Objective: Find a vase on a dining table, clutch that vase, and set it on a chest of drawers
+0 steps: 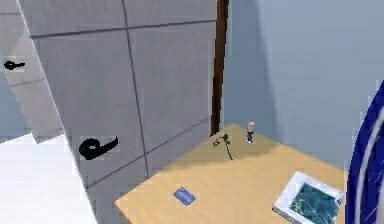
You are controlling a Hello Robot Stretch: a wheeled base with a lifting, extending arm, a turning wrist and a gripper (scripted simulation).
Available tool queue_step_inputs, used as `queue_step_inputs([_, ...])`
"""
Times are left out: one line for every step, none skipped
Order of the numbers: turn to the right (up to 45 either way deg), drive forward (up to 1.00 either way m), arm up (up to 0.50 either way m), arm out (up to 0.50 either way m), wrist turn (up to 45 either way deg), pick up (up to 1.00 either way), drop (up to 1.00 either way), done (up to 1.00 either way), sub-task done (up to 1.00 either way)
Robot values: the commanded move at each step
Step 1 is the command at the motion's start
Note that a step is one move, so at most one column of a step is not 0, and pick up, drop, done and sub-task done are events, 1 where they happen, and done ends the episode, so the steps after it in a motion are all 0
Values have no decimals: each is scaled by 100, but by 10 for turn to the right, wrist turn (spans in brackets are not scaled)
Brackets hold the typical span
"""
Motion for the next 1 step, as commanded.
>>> queue_step_inputs([-450, 0, 0, 0, 0, 0, 0, 0, 0])
